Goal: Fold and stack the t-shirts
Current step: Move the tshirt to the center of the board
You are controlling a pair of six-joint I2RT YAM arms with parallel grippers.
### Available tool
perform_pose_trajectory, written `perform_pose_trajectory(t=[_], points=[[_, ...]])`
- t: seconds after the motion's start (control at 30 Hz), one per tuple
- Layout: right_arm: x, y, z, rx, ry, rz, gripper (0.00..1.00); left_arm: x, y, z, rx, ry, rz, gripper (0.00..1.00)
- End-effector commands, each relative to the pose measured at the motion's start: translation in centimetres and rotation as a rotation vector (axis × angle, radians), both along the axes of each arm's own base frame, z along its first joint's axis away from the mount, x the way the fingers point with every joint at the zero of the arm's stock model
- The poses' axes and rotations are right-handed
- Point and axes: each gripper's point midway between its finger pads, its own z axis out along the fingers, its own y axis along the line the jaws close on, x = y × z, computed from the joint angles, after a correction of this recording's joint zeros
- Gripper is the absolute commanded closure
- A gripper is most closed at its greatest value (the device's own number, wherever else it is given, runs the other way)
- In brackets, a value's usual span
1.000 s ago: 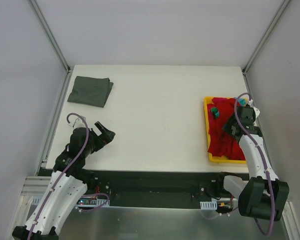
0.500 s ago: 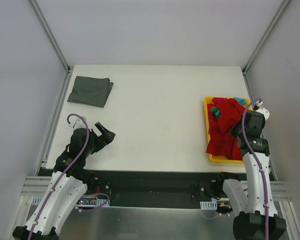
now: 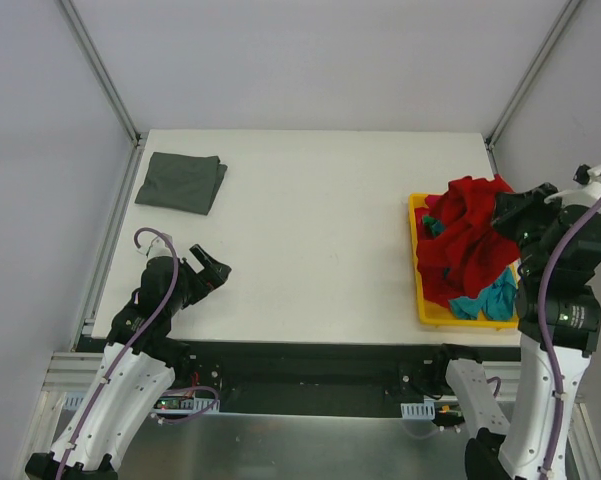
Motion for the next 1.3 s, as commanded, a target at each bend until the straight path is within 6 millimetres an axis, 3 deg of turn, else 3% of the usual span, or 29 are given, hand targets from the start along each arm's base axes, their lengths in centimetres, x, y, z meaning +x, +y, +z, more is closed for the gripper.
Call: perform_pose_trajectory(t=[0.0,0.07,0.17,0.23,0.37,0.47,0.83,1.07,1.27], points=[[0.7,3.1,5.6,0.043,-0.101,0.173,0.99,0.5,0.1,0.5,-0.003,-0.028,0.019,0.01],[0.6,4.7,8.8,0.049,-0.166,0.259,0.99,0.5,0.2,0.5,-0.001,-0.027,0.022,0.01],[0.7,6.6,12.1,0.098,-0.228,0.363,0.99,0.6,0.2,0.4,0.003,-0.023,0.024,0.01],[0.6,7.9,13.1,0.134,-0.239,0.423,0.99,0.6,0.2,0.4,0.003,-0.023,0.024,0.01],[1.1,10.4,13.2,0.153,-0.222,0.528,0.99,0.6,0.3,0.5,0.003,-0.026,0.027,0.01],[1.2,13.7,13.0,0.121,-0.21,0.65,0.99,0.6,0.2,0.4,0.002,-0.024,0.026,0.01],[3.7,23.9,9.8,-0.049,-0.077,0.829,0.99,0.4,-0.1,1.5,-0.023,-0.057,0.011,0.01],[3.0,27.9,7.2,-0.141,-0.028,0.921,0.99,0.0,0.0,2.0,-0.043,-0.073,0.025,0.01],[3.6,30.9,2.6,-0.189,0.073,0.95,0.99,-0.3,-0.1,2.0,-0.058,-0.064,0.024,0.01]])
